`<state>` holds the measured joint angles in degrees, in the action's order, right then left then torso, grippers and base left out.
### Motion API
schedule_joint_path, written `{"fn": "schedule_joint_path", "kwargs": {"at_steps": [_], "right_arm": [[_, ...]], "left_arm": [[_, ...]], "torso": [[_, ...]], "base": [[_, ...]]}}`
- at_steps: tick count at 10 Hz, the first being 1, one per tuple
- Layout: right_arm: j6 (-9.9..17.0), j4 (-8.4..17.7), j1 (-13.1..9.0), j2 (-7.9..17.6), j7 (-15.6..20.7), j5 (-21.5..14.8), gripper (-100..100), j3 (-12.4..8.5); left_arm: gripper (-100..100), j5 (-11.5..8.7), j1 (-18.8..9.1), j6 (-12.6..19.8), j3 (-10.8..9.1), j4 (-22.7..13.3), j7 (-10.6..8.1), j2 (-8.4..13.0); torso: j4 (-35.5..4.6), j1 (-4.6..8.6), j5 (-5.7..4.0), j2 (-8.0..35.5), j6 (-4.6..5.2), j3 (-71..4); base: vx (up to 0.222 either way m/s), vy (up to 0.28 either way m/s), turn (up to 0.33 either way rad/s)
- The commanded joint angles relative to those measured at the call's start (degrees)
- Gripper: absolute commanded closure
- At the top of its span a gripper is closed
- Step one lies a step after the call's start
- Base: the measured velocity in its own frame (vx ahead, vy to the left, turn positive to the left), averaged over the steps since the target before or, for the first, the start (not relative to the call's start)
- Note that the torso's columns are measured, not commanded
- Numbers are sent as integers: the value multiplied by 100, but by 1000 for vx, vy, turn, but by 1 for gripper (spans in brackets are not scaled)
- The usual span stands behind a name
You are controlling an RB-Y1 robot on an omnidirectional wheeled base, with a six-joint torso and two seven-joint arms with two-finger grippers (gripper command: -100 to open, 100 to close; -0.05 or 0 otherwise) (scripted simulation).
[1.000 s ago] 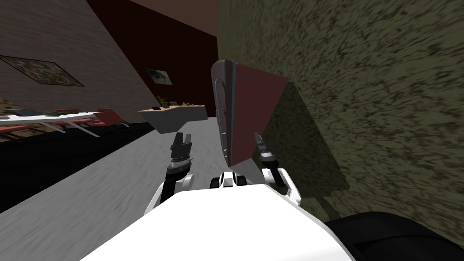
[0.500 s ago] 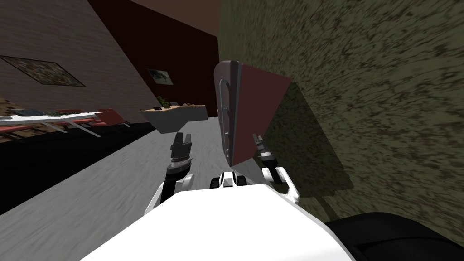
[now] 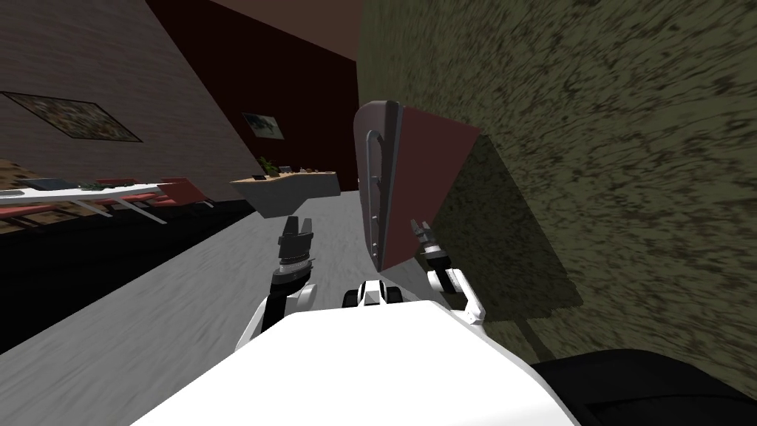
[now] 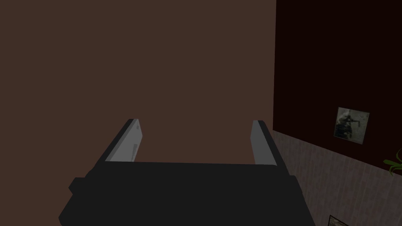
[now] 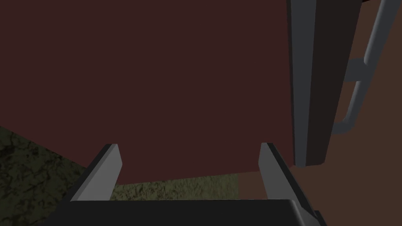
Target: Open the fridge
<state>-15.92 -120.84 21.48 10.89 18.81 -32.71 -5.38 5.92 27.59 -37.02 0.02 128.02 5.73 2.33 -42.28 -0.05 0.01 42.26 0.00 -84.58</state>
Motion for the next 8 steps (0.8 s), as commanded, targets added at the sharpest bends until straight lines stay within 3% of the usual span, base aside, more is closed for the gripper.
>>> {"fn": "schedule_joint_path", "kwargs": {"at_steps": [1,8], "right_arm": [[103,198,-141,13,222,-399,-100,-93],[309,613,-487,72,630,-1274,-100,-257]], "left_arm": [[0,0,0,0,0,0,0,0],[0,0,0,0,0,0,0,0]], "torso": [[0,5,0,1,0,0],[-1,2,-1,4,0,2]], "base": [[-5,83,-2],[-3,85,-5]]}}
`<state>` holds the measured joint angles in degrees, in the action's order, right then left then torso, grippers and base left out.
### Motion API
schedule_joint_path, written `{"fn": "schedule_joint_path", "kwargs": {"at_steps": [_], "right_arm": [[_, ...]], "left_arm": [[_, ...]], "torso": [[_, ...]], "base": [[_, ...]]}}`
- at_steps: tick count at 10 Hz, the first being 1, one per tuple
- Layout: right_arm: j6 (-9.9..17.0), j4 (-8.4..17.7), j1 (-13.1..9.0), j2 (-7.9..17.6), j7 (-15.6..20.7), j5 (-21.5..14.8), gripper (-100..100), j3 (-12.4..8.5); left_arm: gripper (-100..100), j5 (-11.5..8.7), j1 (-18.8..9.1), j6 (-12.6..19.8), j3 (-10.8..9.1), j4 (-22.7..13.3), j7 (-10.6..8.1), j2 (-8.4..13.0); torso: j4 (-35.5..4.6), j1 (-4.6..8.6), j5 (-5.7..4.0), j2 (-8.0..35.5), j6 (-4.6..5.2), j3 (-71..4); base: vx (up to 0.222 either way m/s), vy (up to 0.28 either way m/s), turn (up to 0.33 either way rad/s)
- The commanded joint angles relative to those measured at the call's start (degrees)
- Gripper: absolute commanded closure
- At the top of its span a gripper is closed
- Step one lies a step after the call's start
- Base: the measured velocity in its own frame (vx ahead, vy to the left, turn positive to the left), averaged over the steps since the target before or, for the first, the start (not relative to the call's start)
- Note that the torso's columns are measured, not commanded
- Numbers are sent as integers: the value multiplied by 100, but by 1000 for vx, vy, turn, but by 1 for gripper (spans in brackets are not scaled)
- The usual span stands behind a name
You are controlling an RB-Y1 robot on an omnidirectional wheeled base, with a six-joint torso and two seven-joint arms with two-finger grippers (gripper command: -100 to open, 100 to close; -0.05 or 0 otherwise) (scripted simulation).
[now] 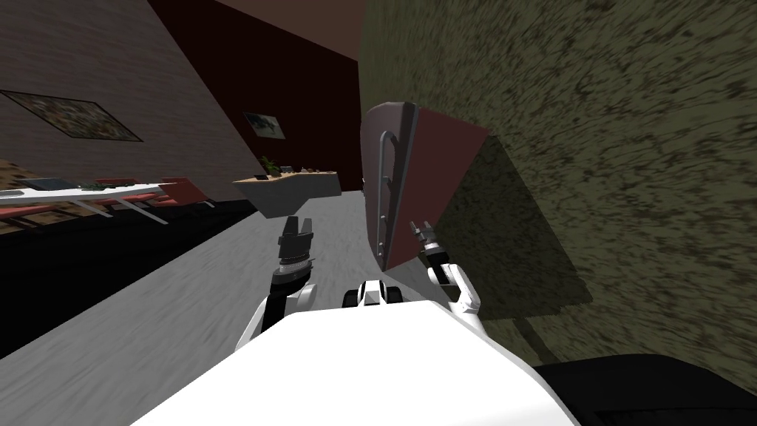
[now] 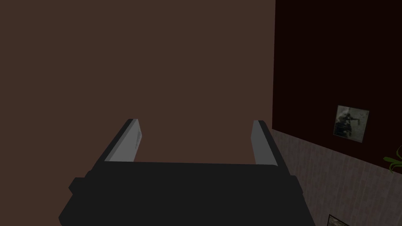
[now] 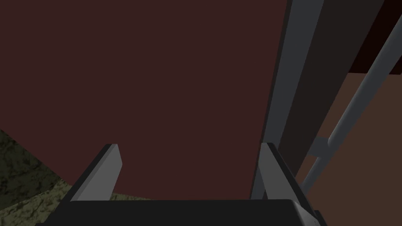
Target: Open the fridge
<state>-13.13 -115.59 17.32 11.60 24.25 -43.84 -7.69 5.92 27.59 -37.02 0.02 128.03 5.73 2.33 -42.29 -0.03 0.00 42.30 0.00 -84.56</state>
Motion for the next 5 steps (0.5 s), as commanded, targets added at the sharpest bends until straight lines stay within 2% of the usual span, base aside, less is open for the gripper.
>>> {"fn": "schedule_joint_path", "kwargs": {"at_steps": [1,2,3,5], "right_arm": [[96,229,-198,22,216,-391,-100,-72],[162,369,-331,43,343,-560,-100,-114],[162,369,-331,43,343,-673,-100,-114],[287,648,-610,82,584,-1048,-100,-183]], "left_arm": [[0,0,0,0,0,0,0,0],[0,0,0,0,0,0,0,0],[0,0,0,0,1,0,0,-1],[0,0,0,0,0,0,0,0]], "torso": [[0,4,0,-1,0,-1],[1,-1,1,-4,0,-2],[1,-15,4,0,0,-1],[1,1,0,-3,0,-1]], "base": [[6,100,-11],[-6,151,-17],[-13,136,-10],[2,149,-20]]}}
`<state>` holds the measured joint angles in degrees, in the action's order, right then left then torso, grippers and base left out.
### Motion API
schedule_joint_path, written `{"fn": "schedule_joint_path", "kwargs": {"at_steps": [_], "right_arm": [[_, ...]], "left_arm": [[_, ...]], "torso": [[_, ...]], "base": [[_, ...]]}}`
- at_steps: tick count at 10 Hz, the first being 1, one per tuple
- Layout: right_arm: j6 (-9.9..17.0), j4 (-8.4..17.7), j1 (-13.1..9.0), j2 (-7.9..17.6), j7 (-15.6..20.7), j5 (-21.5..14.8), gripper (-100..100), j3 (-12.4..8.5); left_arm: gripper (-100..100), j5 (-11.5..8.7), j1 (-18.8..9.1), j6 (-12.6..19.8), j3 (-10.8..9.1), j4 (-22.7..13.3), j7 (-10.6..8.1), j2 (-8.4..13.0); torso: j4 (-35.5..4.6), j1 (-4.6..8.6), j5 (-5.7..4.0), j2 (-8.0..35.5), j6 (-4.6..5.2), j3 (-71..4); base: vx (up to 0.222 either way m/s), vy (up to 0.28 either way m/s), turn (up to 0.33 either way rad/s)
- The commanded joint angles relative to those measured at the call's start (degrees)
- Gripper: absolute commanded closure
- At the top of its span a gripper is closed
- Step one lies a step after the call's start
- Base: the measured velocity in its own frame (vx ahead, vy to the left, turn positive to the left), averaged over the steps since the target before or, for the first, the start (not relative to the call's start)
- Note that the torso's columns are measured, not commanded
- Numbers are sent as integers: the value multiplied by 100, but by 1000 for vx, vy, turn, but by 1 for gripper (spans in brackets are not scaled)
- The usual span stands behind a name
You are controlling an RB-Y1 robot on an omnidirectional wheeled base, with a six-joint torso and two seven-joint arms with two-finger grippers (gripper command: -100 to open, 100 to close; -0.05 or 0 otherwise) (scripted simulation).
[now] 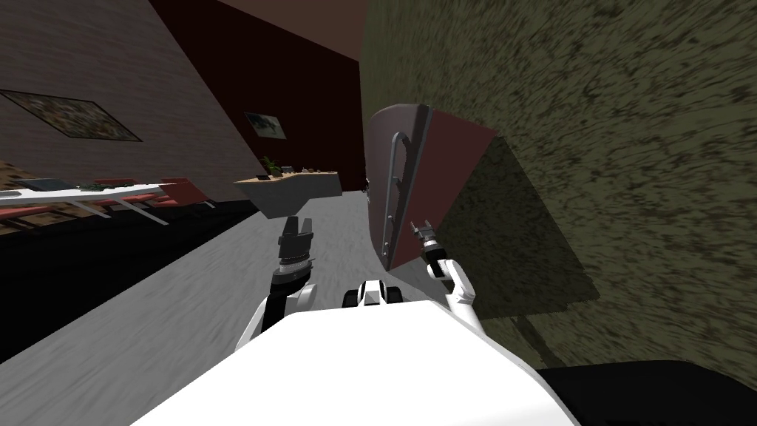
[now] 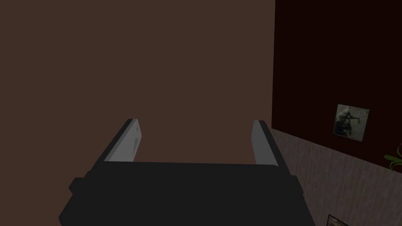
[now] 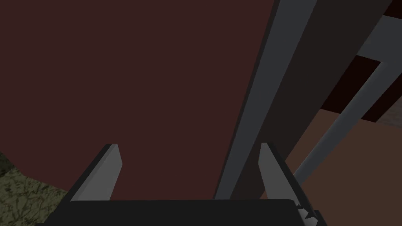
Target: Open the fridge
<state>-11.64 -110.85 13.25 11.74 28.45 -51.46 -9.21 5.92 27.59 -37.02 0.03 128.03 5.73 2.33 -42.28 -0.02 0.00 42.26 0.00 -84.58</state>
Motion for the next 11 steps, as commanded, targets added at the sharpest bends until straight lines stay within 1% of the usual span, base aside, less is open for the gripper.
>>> {"fn": "schedule_joint_path", "kwargs": {"at_steps": [1,3,4,8,11], "right_arm": [[138,174,-203,68,164,-387,-100,-31],[256,446,-494,105,386,-760,-100,-82],[256,446,-494,105,386,-822,-100,-82],[464,951,-1078,199,772,-1556,-100,-143],[596,1280,-1482,297,1013,-2042,-100,-166]], "left_arm": [[0,0,0,0,0,0,0,0],[0,0,0,0,-1,0,0,1],[0,0,0,0,0,0,0,0],[0,0,0,0,0,0,0,0],[0,0,0,0,0,0,0,0]], "torso": [[0,-1,1,0,0,-1],[-1,13,-4,4,1,2],[0,-5,1,0,0,0],[-1,-8,3,2,0,1],[0,7,-2,0,1,0]], "base": [[-5,107,-9],[-3,122,-22],[-7,117,-13],[-8,156,-28],[-4,174,-32]]}}
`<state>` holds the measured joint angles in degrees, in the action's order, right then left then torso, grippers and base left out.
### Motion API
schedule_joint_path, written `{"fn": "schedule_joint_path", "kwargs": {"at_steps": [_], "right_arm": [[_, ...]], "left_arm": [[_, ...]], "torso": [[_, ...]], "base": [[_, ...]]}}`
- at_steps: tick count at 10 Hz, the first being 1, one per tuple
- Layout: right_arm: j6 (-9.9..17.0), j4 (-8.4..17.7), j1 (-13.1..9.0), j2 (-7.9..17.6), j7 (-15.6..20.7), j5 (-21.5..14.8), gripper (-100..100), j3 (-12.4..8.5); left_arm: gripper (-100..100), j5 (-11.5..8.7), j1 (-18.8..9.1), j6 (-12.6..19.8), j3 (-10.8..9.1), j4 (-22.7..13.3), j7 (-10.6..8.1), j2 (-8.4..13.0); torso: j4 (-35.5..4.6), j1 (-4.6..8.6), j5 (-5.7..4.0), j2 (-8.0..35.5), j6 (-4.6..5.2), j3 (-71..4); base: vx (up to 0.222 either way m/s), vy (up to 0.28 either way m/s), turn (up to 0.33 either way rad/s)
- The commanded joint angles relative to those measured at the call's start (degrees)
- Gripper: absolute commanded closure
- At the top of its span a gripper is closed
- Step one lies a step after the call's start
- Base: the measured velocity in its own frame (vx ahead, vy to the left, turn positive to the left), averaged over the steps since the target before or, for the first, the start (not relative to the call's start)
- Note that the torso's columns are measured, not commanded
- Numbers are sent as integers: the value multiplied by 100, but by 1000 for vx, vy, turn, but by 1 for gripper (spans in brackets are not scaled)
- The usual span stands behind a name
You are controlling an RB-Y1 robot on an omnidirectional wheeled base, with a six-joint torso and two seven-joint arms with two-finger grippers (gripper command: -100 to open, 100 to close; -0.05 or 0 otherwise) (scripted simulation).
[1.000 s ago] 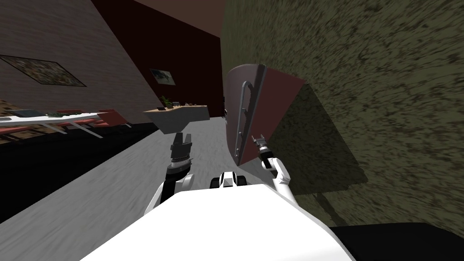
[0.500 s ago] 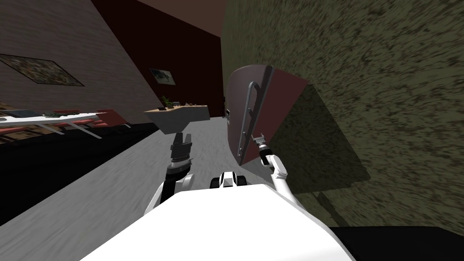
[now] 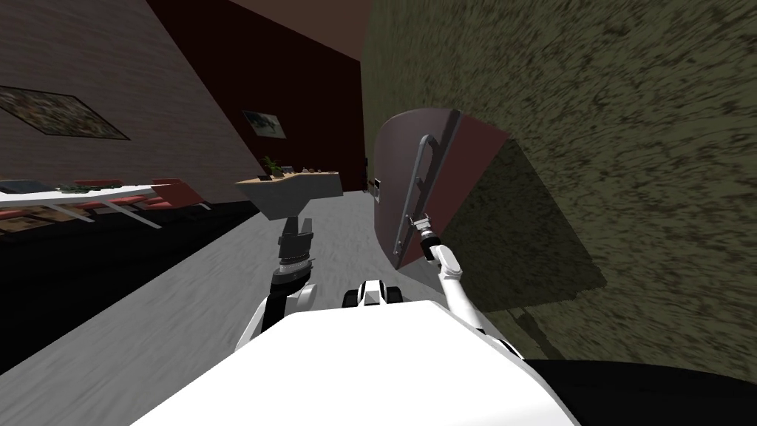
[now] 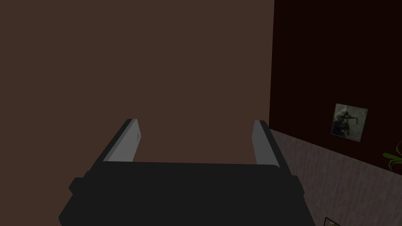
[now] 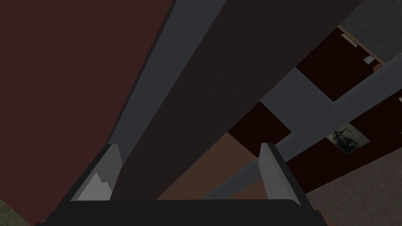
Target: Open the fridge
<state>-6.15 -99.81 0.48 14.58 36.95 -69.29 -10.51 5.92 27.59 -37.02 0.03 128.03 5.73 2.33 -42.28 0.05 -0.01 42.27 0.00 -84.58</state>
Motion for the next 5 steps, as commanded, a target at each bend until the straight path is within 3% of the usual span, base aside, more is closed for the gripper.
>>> {"fn": "schedule_joint_path", "kwargs": {"at_steps": [1,5], "right_arm": [[85,273,-329,53,234,-396,-100,-41],[211,584,-730,240,464,-842,-100,-56]], "left_arm": [[0,0,0,0,0,0,0,0],[0,0,0,0,-1,0,0,1]], "torso": [[-1,-4,0,8,0,4],[2,7,-2,-6,0,-4]], "base": [[-36,175,-28],[-8,131,-26]]}}
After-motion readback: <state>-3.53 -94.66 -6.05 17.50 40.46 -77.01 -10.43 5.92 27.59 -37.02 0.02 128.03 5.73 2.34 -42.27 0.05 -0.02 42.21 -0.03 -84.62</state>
